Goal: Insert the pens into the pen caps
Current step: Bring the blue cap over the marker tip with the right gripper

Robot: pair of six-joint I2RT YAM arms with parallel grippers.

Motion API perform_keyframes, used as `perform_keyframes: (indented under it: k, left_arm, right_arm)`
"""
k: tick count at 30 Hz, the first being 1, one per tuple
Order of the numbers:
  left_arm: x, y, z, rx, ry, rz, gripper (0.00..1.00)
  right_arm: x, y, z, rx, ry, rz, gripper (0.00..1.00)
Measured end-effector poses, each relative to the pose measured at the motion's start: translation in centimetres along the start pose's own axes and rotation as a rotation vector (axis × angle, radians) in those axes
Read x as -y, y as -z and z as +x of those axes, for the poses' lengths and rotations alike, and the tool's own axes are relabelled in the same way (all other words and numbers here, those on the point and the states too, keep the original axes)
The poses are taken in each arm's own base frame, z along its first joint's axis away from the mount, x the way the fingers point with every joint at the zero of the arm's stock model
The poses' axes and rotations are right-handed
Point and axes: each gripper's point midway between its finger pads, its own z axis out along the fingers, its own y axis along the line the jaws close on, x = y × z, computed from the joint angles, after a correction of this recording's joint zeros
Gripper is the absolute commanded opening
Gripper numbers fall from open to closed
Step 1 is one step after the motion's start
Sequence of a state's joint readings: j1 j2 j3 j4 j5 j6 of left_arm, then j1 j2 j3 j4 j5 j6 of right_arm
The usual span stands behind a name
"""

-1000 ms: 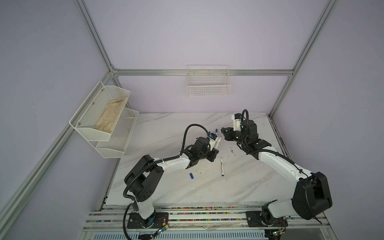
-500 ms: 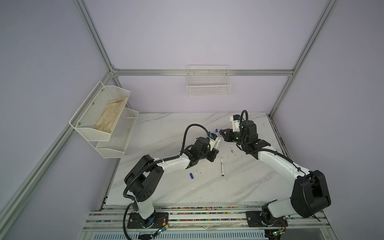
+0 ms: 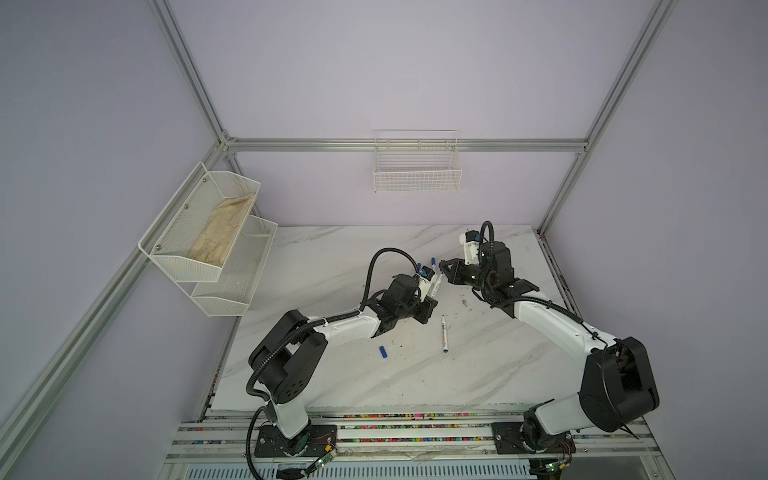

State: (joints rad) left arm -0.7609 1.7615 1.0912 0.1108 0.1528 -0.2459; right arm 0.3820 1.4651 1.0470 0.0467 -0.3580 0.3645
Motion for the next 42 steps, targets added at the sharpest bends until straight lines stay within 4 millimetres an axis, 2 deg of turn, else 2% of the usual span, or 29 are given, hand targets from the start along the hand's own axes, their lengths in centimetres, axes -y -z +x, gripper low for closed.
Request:
perform_keyframes:
  k: [14, 18, 23, 28, 31, 34, 37, 42]
  left_arm:
    - [0.0, 0.0, -0.6, 0.021, 0.008, 0.018, 0.00]
    - [-0.3, 0.0, -1.7, 0.058, 0.044, 0.052, 0.00]
    - [0.2, -0.1, -2.9, 0.108, 0.082, 0.130, 0.00]
    - [0.4, -0.1, -3.7, 0.139, 0.092, 0.156, 0.00]
    - [0.5, 0.0, -4.2, 0.162, 0.092, 0.162, 0.00]
    - [0.6, 0.1, -4.8, 0.184, 0.085, 0.166, 0.00]
    - [0.0, 0.5, -6.5, 0.257, 0.074, 0.138, 0.00]
    - [-0.5, 0.8, -7.8, 0.319, 0.057, 0.101, 0.00]
  right_arm:
    - [-0.2, 0.0, 0.5, -0.024, 0.013, -0.018, 0.00]
    - [-0.7, 0.3, 0.3, -0.022, 0.016, -0.037, 0.00]
    - [-1.3, 1.0, -0.4, 0.000, 0.023, -0.056, 0.00]
    - [-1.7, 1.2, -1.0, 0.011, 0.043, -0.070, 0.05]
    - [-1.9, 1.3, -1.5, 0.021, 0.060, -0.077, 0.12]
    - [-2.3, 1.7, -1.9, 0.036, 0.066, -0.085, 0.26]
    - [-2.8, 2.2, -1.5, 0.025, 0.062, -0.102, 0.39]
    - [-3.6, 3.8, -1.8, 0.053, 0.069, -0.113, 0.45]
